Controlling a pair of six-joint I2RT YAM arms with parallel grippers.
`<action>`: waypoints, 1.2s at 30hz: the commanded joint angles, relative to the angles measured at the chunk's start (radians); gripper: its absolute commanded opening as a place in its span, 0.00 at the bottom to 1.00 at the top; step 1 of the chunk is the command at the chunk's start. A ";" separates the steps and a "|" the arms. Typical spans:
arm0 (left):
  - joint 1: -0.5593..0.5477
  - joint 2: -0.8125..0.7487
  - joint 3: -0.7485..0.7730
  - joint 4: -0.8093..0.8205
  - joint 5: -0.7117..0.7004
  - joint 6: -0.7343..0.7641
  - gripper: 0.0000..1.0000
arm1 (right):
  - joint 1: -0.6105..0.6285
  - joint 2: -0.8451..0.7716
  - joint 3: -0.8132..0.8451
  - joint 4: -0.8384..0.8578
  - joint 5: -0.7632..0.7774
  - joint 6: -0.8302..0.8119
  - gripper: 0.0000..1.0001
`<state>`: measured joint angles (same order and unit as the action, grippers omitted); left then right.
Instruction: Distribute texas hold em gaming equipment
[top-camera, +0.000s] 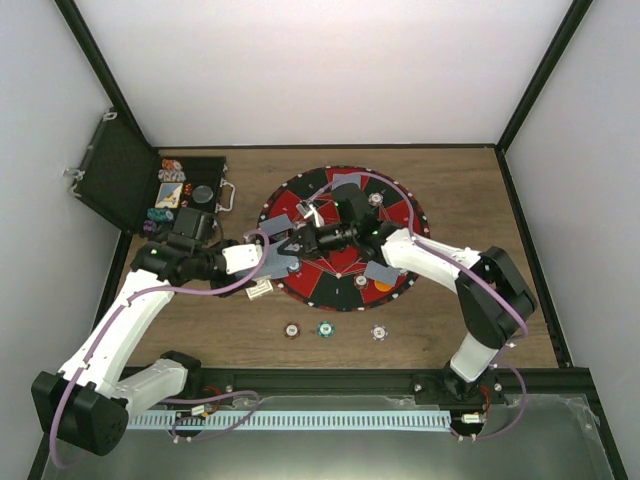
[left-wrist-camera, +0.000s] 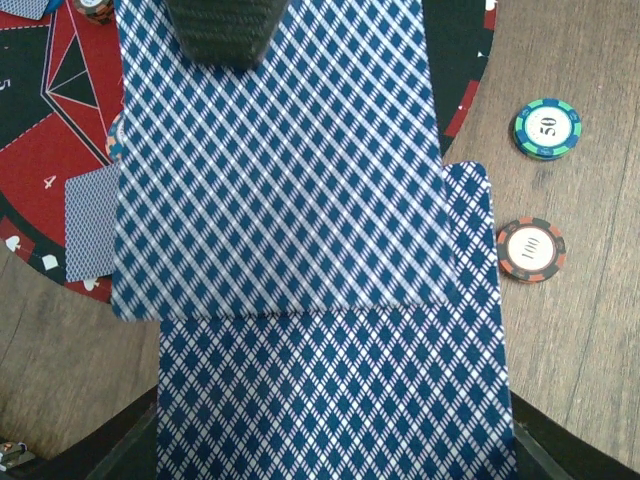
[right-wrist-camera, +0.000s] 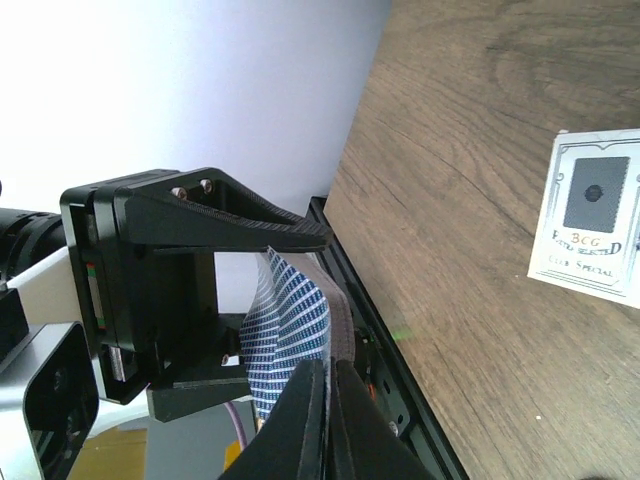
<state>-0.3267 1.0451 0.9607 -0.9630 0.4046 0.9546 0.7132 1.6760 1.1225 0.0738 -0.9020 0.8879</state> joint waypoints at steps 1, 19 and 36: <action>0.002 -0.003 -0.004 0.028 0.018 0.019 0.05 | -0.032 -0.027 0.010 -0.073 0.011 -0.044 0.01; 0.002 -0.002 0.002 0.021 0.019 0.015 0.05 | -0.217 0.535 0.566 -0.275 0.018 -0.183 0.01; 0.002 -0.003 0.002 0.024 0.019 0.012 0.05 | -0.216 0.895 1.046 -0.500 0.083 -0.228 0.27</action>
<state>-0.3267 1.0451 0.9527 -0.9573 0.3973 0.9649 0.4934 2.5721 2.1223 -0.3668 -0.8337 0.6960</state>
